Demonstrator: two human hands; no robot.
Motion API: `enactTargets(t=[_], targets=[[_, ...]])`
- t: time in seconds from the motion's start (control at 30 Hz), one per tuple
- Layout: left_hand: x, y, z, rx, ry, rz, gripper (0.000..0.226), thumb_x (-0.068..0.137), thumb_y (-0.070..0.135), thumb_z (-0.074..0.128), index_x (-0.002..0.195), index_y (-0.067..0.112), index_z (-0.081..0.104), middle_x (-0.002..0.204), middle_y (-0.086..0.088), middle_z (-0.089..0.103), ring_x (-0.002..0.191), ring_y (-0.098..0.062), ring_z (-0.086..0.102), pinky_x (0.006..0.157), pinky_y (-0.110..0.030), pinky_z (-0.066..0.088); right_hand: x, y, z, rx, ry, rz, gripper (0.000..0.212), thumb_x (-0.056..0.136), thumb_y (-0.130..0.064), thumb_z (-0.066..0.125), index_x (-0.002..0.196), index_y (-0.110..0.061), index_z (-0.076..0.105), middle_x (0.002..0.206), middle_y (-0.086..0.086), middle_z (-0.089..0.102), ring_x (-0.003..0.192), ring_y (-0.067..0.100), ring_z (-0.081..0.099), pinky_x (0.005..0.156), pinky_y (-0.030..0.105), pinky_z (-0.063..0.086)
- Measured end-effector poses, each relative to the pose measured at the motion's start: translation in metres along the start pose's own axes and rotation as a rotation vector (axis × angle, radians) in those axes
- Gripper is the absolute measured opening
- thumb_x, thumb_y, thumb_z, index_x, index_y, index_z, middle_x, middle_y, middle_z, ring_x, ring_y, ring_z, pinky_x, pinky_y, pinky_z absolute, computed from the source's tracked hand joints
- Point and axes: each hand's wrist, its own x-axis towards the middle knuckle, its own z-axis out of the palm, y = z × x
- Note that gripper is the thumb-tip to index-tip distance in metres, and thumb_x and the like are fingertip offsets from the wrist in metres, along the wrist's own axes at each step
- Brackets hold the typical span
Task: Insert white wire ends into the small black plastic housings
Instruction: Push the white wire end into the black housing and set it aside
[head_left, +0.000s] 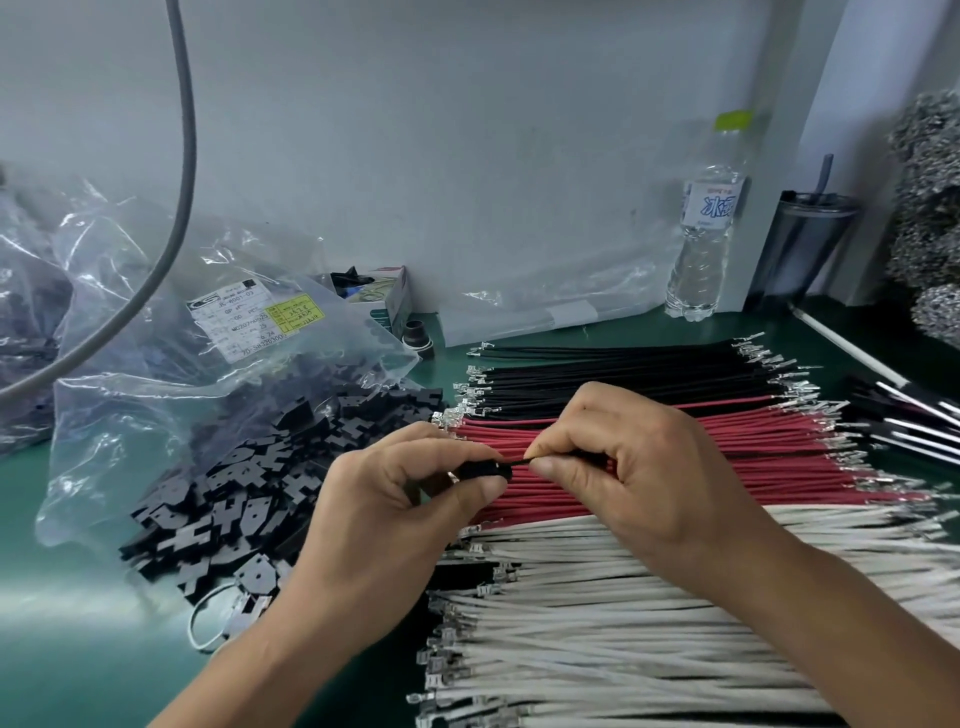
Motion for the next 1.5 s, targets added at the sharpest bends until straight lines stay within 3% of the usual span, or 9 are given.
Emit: enactTargets(t=[0.2, 0.4, 0.53, 0.7, 0.83, 0.97, 1.23, 1.37, 1.5], targets=[[-0.001, 0.001, -0.001, -0.014, 0.025, -0.013, 0.016, 0.075, 0.036, 0.079, 0.091, 0.035, 0.082, 0.074, 0.01, 0.066, 0.06, -0.007, 0.056, 0.056, -0.017, 0.047, -0.001, -0.009, 0.008, -0.062, 0.04, -0.071, 0.017, 0.094, -0.026, 0.063, 0.087, -0.015, 0.074, 0.084, -0.011, 0.059, 0.077, 0.006, 0.058, 0.069, 0.025, 0.05], [-0.001, 0.0, 0.002, 0.059, 0.01, 0.007, 0.018, 0.077, 0.035, 0.079, 0.095, 0.037, 0.081, 0.074, 0.015, 0.066, 0.06, -0.005, 0.056, 0.056, -0.009, 0.043, -0.001, -0.008, 0.01, -0.135, 0.055, -0.117, 0.014, 0.093, -0.025, 0.064, 0.087, -0.016, 0.073, 0.084, -0.01, 0.059, 0.076, 0.008, 0.056, 0.066, 0.031, 0.051], [0.001, -0.002, 0.002, -0.089, 0.101, -0.076, 0.024, 0.079, 0.027, 0.08, 0.1, 0.037, 0.081, 0.075, 0.005, 0.074, 0.058, -0.009, 0.059, 0.053, -0.018, 0.049, 0.0, -0.009, 0.005, -0.357, 0.23, -0.207, 0.006, 0.092, -0.024, 0.072, 0.091, -0.018, 0.072, 0.089, -0.006, 0.061, 0.083, 0.015, 0.052, 0.069, 0.026, 0.044], [0.005, -0.004, -0.004, -0.317, 0.266, -0.227, 0.019, 0.073, 0.015, 0.082, 0.092, 0.016, 0.084, 0.072, -0.001, 0.077, 0.048, 0.004, 0.055, 0.048, -0.005, 0.041, -0.006, -0.008, 0.019, -0.39, -0.035, -0.108, 0.011, 0.085, -0.029, 0.079, 0.095, -0.026, 0.076, 0.087, -0.013, 0.062, 0.084, 0.014, 0.052, 0.063, 0.033, 0.05], [0.005, 0.0, -0.004, -0.309, 0.256, -0.237, 0.016, 0.074, 0.013, 0.082, 0.089, 0.015, 0.084, 0.063, 0.004, 0.072, 0.046, 0.004, 0.054, 0.047, -0.005, 0.04, -0.006, -0.005, 0.023, -0.291, -0.046, 0.008, 0.005, 0.086, -0.032, 0.078, 0.091, -0.031, 0.078, 0.083, -0.016, 0.06, 0.084, 0.01, 0.051, 0.066, 0.032, 0.05], [0.004, -0.001, -0.005, -0.3, 0.256, -0.26, 0.014, 0.075, 0.019, 0.083, 0.088, 0.023, 0.084, 0.058, 0.004, 0.067, 0.047, -0.001, 0.051, 0.046, -0.011, 0.04, -0.009, -0.005, 0.022, -0.25, -0.006, 0.024, 0.007, 0.085, -0.024, 0.079, 0.083, -0.029, 0.076, 0.083, -0.018, 0.062, 0.08, 0.006, 0.054, 0.063, 0.029, 0.051], [0.008, 0.005, -0.008, -0.326, 0.229, -0.324, 0.022, 0.065, 0.029, 0.083, 0.086, 0.023, 0.085, 0.059, -0.023, 0.067, 0.044, -0.021, 0.054, 0.04, -0.024, 0.043, -0.006, -0.01, 0.01, -0.256, 0.042, -0.033, 0.01, 0.084, -0.014, 0.077, 0.087, -0.024, 0.076, 0.085, -0.016, 0.07, 0.075, 0.006, 0.062, 0.058, 0.029, 0.056], [0.01, 0.006, -0.008, -0.346, 0.186, -0.367, 0.019, 0.067, 0.02, 0.083, 0.085, 0.017, 0.085, 0.067, -0.029, 0.07, 0.046, -0.029, 0.057, 0.041, -0.029, 0.048, -0.002, -0.007, 0.005, -0.115, 0.14, 0.013, 0.013, 0.082, -0.013, 0.08, 0.09, -0.023, 0.078, 0.084, -0.013, 0.066, 0.077, 0.004, 0.063, 0.064, 0.022, 0.056], [0.012, 0.007, -0.006, -0.503, 0.162, -0.467, 0.017, 0.067, 0.006, 0.081, 0.083, 0.002, 0.082, 0.075, -0.034, 0.071, 0.046, -0.029, 0.061, 0.043, -0.026, 0.051, -0.002, -0.011, 0.006, -0.081, 0.153, -0.007, 0.023, 0.081, -0.016, 0.076, 0.097, -0.032, 0.078, 0.08, -0.015, 0.059, 0.068, -0.005, 0.052, 0.065, 0.0, 0.038]])
